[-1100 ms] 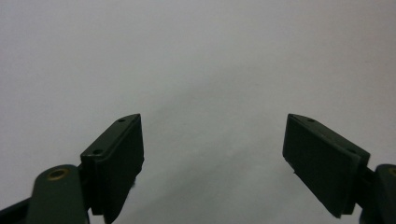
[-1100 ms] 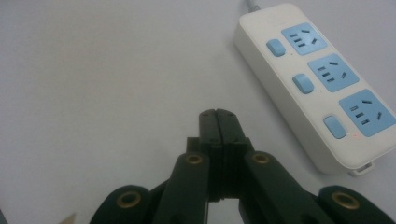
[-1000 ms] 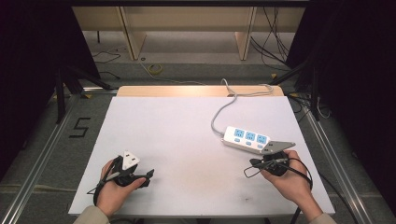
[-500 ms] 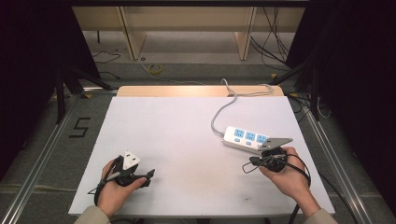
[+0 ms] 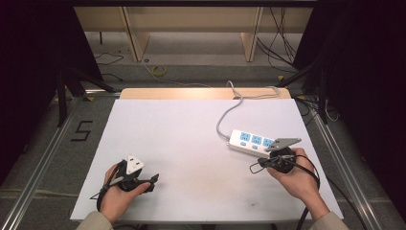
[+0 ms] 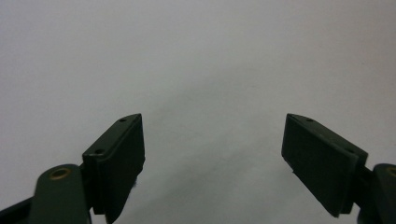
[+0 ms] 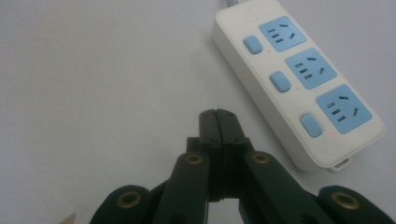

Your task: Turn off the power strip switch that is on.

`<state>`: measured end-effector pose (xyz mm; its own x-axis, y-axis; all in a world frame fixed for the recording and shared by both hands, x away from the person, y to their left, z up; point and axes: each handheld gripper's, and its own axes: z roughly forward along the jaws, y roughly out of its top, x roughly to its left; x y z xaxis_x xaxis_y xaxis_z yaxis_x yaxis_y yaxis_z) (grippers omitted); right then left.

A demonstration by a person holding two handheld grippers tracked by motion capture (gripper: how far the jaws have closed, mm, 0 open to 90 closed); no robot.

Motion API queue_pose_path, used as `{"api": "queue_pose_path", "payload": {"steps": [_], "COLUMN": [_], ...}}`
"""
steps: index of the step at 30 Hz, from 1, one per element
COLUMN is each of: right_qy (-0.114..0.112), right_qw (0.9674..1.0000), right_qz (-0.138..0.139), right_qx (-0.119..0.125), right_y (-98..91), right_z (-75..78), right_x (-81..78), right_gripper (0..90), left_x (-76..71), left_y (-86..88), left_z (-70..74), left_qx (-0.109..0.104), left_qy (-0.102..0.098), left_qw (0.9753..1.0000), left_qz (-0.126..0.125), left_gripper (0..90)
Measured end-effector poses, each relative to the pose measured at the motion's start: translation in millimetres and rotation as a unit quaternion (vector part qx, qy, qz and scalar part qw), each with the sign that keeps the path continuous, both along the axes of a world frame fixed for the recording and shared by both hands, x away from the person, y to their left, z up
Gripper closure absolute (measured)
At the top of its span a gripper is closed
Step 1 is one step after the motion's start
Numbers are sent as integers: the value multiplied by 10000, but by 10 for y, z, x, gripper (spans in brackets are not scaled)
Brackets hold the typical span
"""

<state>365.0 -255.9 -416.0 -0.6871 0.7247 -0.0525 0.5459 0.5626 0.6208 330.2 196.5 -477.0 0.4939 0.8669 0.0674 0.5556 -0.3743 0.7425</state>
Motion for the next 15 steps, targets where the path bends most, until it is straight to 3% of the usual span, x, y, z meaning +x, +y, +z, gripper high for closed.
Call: {"api": "queue_pose_path", "payload": {"steps": [15], "right_qy": [36], "right_qw": [10000], "right_qz": [-83], "right_qx": [-32], "right_y": [-36], "right_z": [22], "right_x": [68], "right_gripper": [900], "left_x": [-2], "left_y": [-1], "left_z": [-2], "left_qx": [-35], "left_qy": [-13], "left_qw": [10000], "left_qz": [25], "left_gripper": [211]}}
